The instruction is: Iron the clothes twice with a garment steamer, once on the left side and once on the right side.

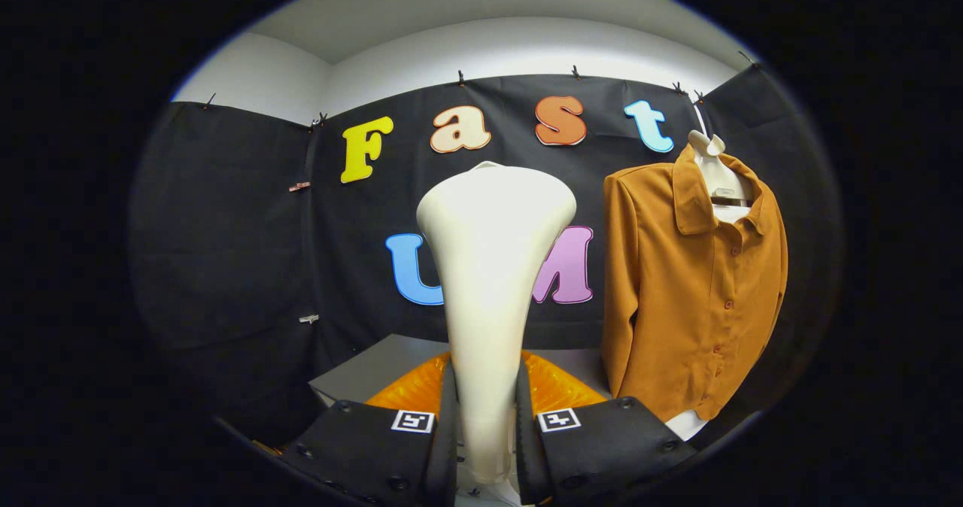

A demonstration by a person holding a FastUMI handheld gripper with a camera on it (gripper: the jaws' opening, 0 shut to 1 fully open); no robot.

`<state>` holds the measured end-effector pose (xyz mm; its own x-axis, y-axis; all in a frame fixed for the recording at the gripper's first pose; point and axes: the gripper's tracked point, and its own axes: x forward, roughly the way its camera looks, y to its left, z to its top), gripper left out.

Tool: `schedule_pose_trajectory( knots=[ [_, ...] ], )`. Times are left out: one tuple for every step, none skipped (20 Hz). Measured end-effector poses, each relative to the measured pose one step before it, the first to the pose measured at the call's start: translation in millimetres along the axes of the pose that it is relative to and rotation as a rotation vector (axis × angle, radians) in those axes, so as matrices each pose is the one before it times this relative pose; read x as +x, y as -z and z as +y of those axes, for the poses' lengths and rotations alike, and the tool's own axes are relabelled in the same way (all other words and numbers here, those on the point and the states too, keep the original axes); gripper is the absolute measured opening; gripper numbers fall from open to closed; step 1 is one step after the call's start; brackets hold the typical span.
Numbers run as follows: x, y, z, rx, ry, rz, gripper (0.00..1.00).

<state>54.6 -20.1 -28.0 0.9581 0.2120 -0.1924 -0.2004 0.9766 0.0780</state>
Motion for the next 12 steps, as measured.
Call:
schedule_pose_trajectory(
  knots=[
    [0.13,-2.40,-0.43,-0.00092,0.00078,-0.00690,0.35],
    [-0.48,-0.80,0.68,-0.00013,0.00085,-0.00662,0.35],
    [-1.13,-0.71,-0.08,-0.00165,0.00107,-0.00443,0.35],
    [0.41,-1.86,0.13,-0.00272,0.00036,-0.00423,0.35],
    [-0.63,-0.13,0.92,-0.00387,-0.00037,-0.00205,0.35],
    [-0.60,-0.94,0.54,-0.00436,0.00083,-0.00181,0.35],
    [0.05,-0.91,-0.06,-0.00272,-0.00062,-0.00290,0.35],
    [0.32,-1.50,0.36,-0.00070,0.00046,-0.00200,0.35],
    [-0.80,-0.84,-0.26,0.00014,0.00237,-0.00207,0.35],
    [0.80,-1.32,-1.29,0.00175,0.00289,-0.00347,0.35],
    [-0.69,-1.79,-1.76,0.00177,0.00333,-0.00496,0.35],
    [0.26,-0.59,-0.51,-0.00032,0.00337,-0.00240,0.35]
  ],
)
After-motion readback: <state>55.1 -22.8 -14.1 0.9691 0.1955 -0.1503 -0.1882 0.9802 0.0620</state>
